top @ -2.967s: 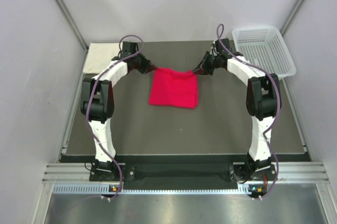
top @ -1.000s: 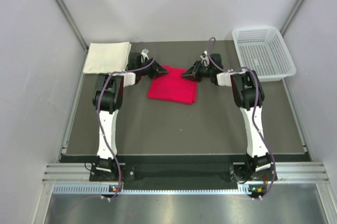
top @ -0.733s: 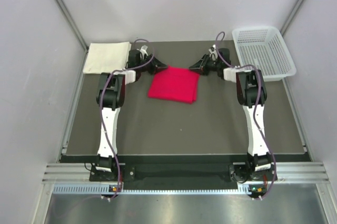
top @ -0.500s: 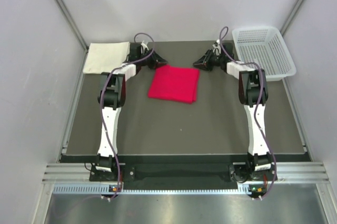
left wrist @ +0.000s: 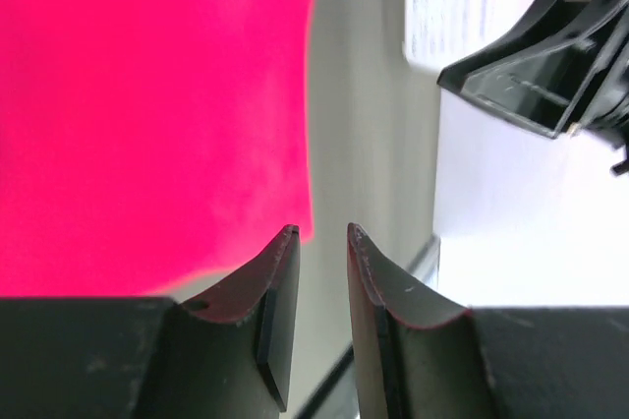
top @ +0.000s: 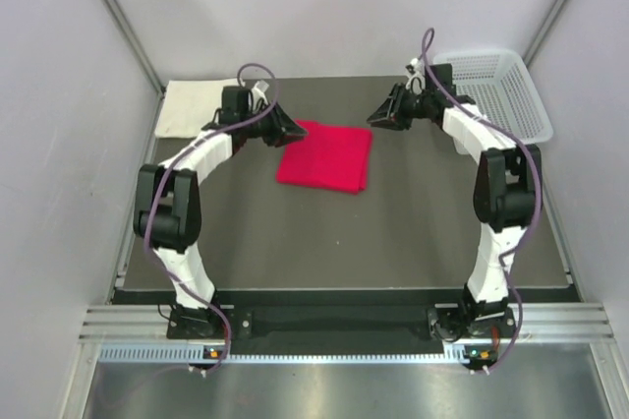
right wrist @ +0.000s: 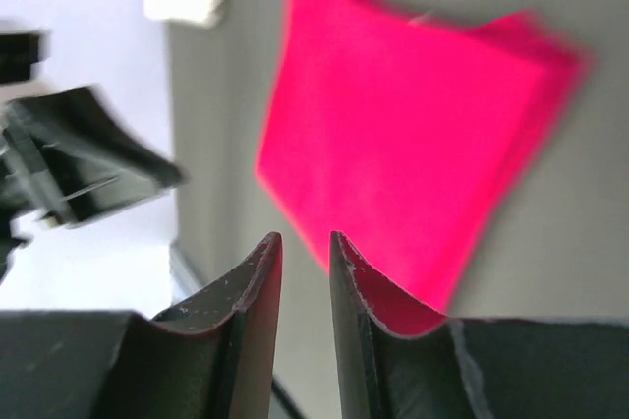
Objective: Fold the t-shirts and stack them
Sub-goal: Fold the tshirt
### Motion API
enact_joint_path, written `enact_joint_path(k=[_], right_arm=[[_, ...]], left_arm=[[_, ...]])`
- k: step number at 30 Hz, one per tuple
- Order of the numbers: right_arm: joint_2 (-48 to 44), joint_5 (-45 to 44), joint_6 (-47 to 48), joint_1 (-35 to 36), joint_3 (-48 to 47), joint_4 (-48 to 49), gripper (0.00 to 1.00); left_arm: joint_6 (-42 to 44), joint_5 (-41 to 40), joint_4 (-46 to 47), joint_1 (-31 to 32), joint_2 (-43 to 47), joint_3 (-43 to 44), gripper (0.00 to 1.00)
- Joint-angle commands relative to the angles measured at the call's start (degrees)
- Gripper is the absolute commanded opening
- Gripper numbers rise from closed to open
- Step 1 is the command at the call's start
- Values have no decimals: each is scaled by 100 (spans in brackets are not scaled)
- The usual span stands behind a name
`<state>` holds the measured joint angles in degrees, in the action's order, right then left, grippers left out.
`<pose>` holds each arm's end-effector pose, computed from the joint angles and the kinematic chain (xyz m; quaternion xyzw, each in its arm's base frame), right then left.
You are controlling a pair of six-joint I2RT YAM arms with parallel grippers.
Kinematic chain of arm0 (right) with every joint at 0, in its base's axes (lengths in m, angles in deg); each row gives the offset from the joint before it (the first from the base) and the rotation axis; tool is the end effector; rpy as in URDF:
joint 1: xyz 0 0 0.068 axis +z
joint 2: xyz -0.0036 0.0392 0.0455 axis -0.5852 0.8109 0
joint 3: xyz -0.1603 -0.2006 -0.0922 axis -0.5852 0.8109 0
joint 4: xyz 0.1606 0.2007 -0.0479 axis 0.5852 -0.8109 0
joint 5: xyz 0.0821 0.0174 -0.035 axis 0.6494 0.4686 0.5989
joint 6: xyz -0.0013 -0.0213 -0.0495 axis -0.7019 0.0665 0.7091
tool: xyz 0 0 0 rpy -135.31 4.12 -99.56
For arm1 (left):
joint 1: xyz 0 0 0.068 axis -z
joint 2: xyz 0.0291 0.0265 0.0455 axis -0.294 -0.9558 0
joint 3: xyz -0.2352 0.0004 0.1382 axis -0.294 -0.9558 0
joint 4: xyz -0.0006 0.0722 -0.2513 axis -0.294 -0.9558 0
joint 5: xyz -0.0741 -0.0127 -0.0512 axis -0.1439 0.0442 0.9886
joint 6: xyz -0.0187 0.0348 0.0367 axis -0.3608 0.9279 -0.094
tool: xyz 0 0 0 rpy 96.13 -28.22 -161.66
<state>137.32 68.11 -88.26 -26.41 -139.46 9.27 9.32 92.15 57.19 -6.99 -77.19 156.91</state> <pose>0.4541 0.0985 0.2430 0.0595 0.8661 0.4387 0.2320 0.4208 -0.0986 0.2401 -0.0975 0.8393 -0.4768 0.2424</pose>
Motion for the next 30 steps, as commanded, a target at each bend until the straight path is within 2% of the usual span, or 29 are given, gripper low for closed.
enact_joint_path(k=[1, 4, 8, 13, 18, 23, 25, 30], right_arm=[[-394, 658, 38, 543, 721, 640, 26], [-167, 1369, 168, 1070, 881, 940, 24], [369, 1749, 65, 1537, 828, 1316, 20], [915, 1951, -78, 1582, 1029, 1801, 15], [1047, 1838, 563, 1406, 1530, 1319, 15], [539, 1583, 985, 863, 2653, 1257, 16], [162, 1312, 1309, 651, 2910, 899, 17], [-823, 618, 1688, -35, 3456, 107, 20]], left_arm=[[-174, 216, 735, 149, 398, -959, 31], [27, 207, 737, 149, 460, -1382, 31], [194, 233, 877, 114, -47, -1409, 31], [247, 199, 1088, -17, -647, -1154, 29], [493, 14, 974, -193, -832, -1312, 28], [993, -30, 570, -509, -631, -1672, 27], [1308, -47, 219, -633, -446, -1778, 27], [1767, -266, -878, -712, 695, -1954, 28]])
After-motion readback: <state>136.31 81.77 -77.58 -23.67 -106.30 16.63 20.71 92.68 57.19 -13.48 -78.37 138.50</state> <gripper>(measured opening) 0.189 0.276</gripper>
